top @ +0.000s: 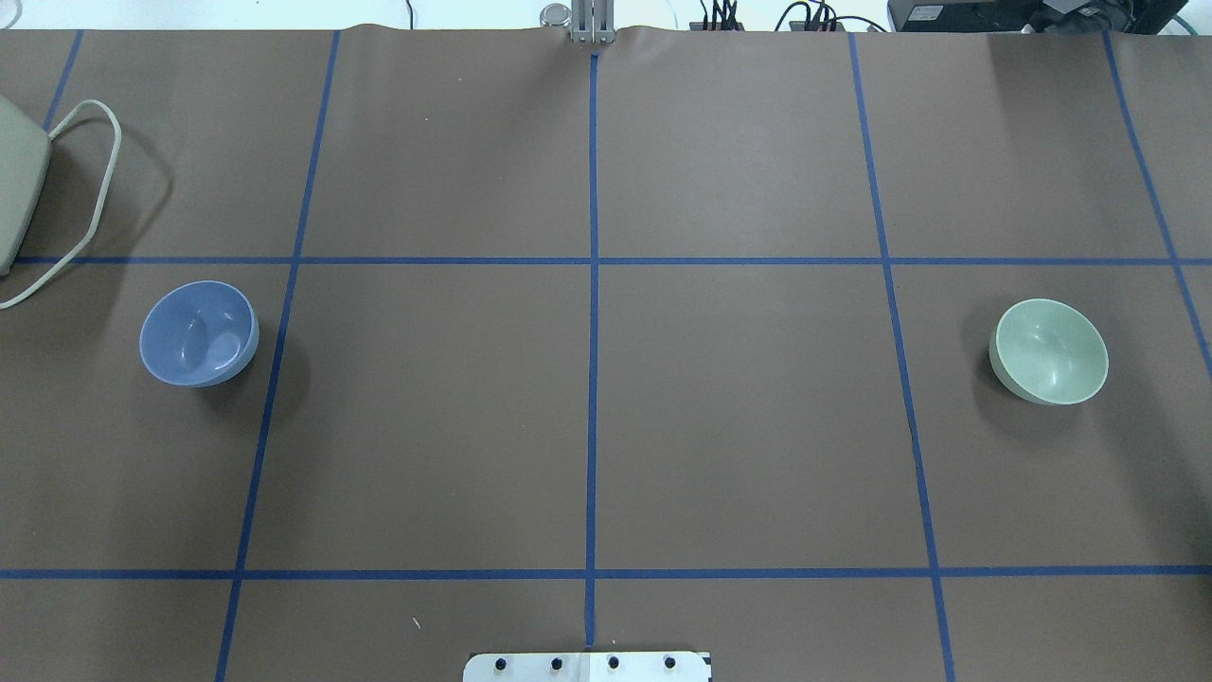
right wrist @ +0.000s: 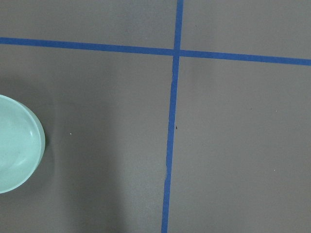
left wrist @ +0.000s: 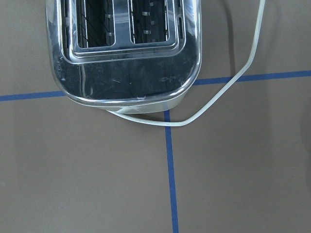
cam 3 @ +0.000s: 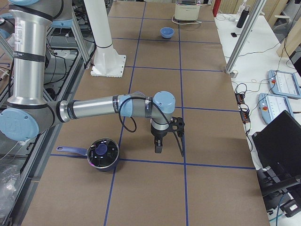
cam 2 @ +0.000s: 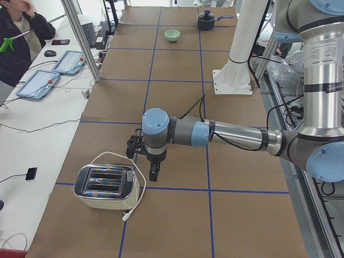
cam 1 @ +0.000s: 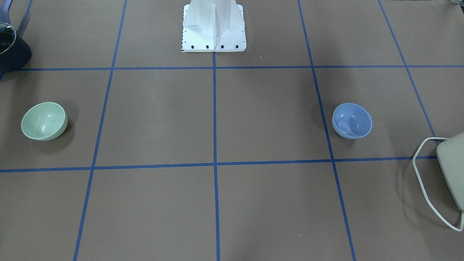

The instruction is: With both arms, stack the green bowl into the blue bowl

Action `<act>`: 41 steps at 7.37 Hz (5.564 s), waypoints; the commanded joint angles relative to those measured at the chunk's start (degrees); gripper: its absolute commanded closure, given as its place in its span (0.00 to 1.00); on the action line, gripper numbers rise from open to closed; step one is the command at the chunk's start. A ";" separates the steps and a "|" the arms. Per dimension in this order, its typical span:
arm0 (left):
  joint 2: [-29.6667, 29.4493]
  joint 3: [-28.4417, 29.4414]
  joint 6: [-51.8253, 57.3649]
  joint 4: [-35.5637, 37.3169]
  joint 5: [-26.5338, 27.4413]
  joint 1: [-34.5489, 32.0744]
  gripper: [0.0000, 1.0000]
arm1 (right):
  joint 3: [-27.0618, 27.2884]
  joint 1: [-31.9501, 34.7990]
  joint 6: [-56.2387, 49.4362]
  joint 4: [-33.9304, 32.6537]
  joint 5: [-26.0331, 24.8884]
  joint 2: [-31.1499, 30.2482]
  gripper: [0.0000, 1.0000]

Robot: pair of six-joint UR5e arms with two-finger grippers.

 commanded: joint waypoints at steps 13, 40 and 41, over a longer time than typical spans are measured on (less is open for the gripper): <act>-4.48 4.05 -1.22 -27.29 -0.79 0.18 0.02 | -5.18 -0.44 1.73 27.76 4.13 4.72 0.00; -41.99 4.02 -68.98 -1.20 19.33 53.49 1.00 | 1.68 -16.00 30.39 29.44 -3.16 4.11 0.00; -43.75 6.22 -70.30 -1.64 21.25 55.70 1.00 | 1.59 -16.00 30.39 29.44 -3.16 4.11 0.00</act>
